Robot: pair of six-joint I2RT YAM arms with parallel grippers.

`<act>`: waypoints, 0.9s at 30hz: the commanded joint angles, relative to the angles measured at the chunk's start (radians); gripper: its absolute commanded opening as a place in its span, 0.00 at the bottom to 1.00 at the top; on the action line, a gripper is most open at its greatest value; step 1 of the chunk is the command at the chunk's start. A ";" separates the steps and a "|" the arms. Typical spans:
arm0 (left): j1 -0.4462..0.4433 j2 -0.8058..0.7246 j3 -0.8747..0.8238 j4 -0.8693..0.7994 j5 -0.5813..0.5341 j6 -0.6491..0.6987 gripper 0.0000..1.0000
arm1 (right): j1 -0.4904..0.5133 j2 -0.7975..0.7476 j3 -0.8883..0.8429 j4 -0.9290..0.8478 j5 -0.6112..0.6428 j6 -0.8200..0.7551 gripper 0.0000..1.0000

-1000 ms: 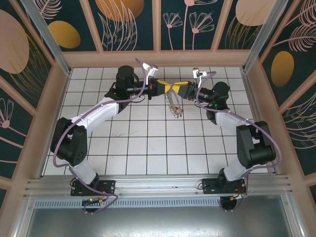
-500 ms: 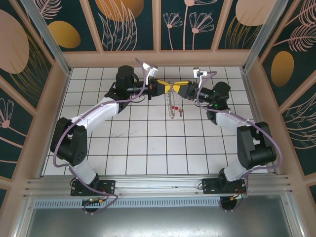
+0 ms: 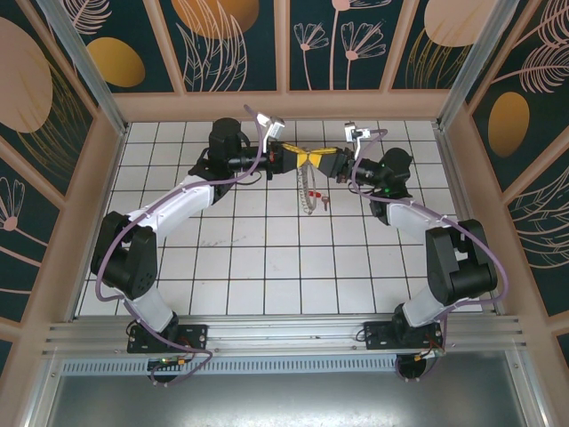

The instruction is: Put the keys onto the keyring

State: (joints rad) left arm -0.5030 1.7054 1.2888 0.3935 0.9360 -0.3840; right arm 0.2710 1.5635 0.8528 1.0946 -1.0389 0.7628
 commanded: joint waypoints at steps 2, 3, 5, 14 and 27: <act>-0.002 0.002 0.007 0.063 0.025 -0.010 0.00 | 0.008 -0.018 0.015 0.027 -0.012 -0.027 0.10; -0.002 0.002 0.007 0.064 0.023 -0.009 0.00 | 0.005 -0.021 0.013 0.019 -0.012 -0.034 0.06; -0.002 -0.001 0.006 0.064 0.019 -0.009 0.00 | 0.005 -0.026 0.008 0.006 -0.009 -0.045 0.00; -0.002 -0.060 -0.038 0.088 -0.159 -0.049 0.28 | -0.012 -0.067 -0.013 -0.029 0.024 -0.098 0.00; 0.000 -0.105 -0.120 0.270 -0.235 -0.227 0.59 | -0.019 -0.117 -0.052 0.089 0.086 -0.105 0.00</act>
State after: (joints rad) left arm -0.5056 1.5963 1.1713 0.5732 0.6716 -0.5598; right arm 0.2558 1.4845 0.8047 1.0786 -0.9733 0.6670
